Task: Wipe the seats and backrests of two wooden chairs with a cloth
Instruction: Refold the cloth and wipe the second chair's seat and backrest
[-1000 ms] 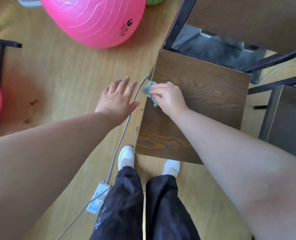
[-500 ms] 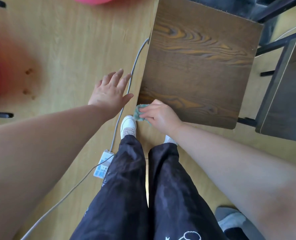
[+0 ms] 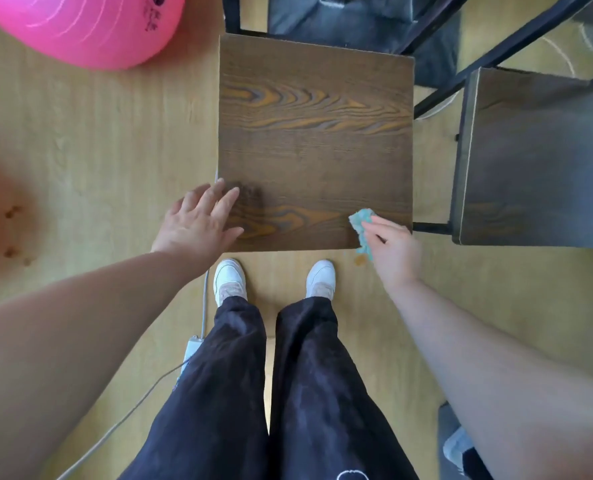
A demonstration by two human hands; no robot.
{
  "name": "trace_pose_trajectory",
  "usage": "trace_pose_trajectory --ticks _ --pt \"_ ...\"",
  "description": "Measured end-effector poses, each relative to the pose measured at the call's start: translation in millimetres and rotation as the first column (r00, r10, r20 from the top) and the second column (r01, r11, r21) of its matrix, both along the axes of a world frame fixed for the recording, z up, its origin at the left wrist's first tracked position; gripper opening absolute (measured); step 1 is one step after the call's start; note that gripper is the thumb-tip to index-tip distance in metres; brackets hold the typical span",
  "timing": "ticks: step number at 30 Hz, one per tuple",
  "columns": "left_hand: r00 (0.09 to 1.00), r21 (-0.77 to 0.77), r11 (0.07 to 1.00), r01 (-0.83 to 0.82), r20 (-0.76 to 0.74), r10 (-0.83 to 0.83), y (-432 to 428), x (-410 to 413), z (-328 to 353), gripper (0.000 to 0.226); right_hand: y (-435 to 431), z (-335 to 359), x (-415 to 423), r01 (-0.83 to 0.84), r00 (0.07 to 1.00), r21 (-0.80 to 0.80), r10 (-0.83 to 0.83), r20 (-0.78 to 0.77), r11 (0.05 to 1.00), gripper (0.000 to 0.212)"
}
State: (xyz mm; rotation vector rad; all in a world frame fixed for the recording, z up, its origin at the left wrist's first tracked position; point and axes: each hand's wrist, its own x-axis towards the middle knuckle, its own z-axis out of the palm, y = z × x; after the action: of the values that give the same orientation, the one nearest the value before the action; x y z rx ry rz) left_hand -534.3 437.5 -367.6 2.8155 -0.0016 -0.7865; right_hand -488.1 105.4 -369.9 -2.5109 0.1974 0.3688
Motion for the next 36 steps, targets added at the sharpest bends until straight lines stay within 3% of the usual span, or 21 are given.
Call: trace_pose_trajectory --ticks 3,7,14,20,36 --pt "0.999 -0.008 0.999 0.031 0.025 -0.03 -20 11 -3 0.067 -41 -2 10 0.318 0.948 0.07 -0.317 -0.029 0.945 0.022" --pt "0.994 -0.006 0.994 0.107 0.02 -0.107 -46 27 -9 0.067 -57 -14 16 0.456 0.889 0.129 -0.456 -0.027 0.881 0.023" --pt "0.975 0.005 0.977 0.214 0.051 -0.214 -92 48 -11 0.065 -50 -28 8 0.435 0.9 0.158 -0.431 -0.06 0.886 0.033" --pt "0.967 -0.021 0.968 0.249 0.068 -0.247 -116 53 -8 0.066 -47 -27 11 0.326 0.945 0.074 -0.322 -0.056 0.942 0.029" --pt "0.994 -0.04 0.994 -0.102 0.021 0.103 -22 -2 -12 0.067 37 -21 -8 0.036 0.981 0.089 -0.018 -0.195 0.995 0.023"
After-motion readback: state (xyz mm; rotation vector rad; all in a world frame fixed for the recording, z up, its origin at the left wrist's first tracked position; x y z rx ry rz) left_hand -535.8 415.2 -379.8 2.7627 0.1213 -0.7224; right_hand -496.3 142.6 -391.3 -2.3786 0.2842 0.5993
